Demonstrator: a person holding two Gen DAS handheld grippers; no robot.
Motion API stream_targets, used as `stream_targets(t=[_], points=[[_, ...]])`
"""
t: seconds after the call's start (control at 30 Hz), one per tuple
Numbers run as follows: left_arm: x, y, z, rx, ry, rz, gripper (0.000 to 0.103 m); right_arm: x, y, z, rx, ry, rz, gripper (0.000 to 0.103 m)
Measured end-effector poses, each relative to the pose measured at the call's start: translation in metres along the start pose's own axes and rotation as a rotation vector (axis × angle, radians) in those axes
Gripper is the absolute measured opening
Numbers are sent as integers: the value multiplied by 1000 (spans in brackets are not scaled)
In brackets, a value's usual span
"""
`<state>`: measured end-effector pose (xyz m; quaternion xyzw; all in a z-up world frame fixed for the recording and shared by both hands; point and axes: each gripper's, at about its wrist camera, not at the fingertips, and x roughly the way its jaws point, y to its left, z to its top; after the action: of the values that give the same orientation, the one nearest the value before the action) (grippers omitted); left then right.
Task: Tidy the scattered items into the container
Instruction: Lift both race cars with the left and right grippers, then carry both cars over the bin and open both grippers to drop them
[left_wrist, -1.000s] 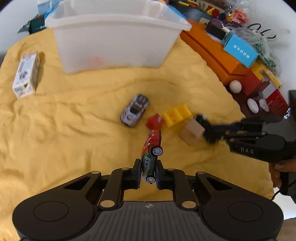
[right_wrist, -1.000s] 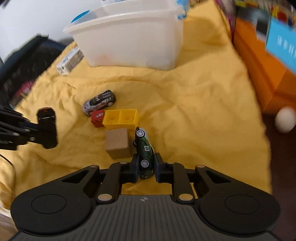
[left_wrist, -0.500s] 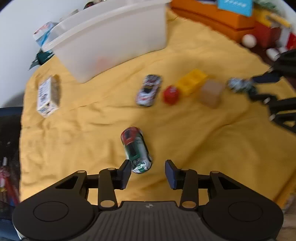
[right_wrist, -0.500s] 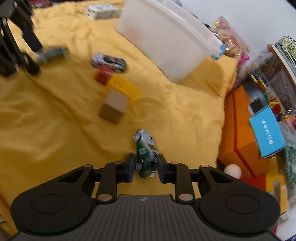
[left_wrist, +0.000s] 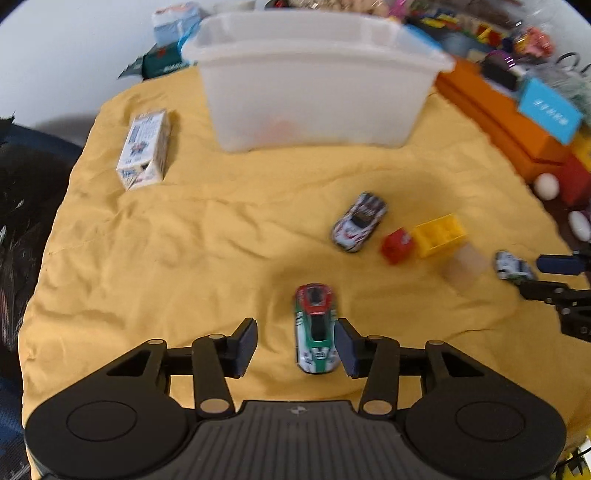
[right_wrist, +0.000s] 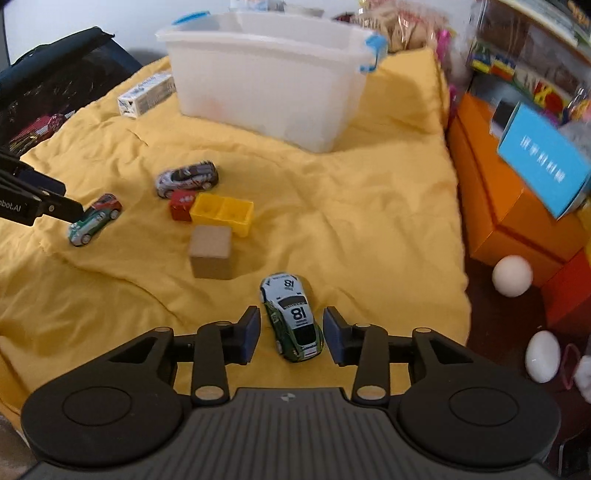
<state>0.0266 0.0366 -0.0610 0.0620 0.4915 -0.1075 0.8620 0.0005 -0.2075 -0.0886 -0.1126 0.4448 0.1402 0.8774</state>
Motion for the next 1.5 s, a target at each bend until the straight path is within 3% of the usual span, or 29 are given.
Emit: stream_targets(t=[0.07, 0.17, 0.3, 0.47, 0.73, 0.9, 1.17, 1.2, 1.27, 1.5], points=[[8, -2, 0, -12, 16, 3, 50, 10, -5, 1, 12, 14, 30, 44], [17, -6, -1, -17, 30, -22, 62, 18, -10, -2, 47, 33, 52, 44], [22, -11, -8, -10, 34, -42, 57, 13, -10, -3, 90, 52, 58, 36], [20, -13, -5, 0, 46, -40, 57, 13, -6, -1, 125, 71, 32, 35], [5, 0, 2, 10, -26, 67, 58, 15, -8, -1, 137, 70, 33, 37], [-2, 9, 6, -19, -5, -2, 58, 15, -8, -1, 137, 70, 29, 37], [27, -11, -1, 23, 54, 12, 60, 16, -7, -3, 142, 50, 23, 41], [27, -10, -1, 19, 42, 7, 55, 16, -7, -4, 138, 44, 21, 41], [25, -9, 0, 23, 38, -5, 33, 14, -7, -6, 144, 30, 26, 36], [5, -3, 21, 21, -17, -36, 33, 3, -9, 9, 144, 28, 17, 35]])
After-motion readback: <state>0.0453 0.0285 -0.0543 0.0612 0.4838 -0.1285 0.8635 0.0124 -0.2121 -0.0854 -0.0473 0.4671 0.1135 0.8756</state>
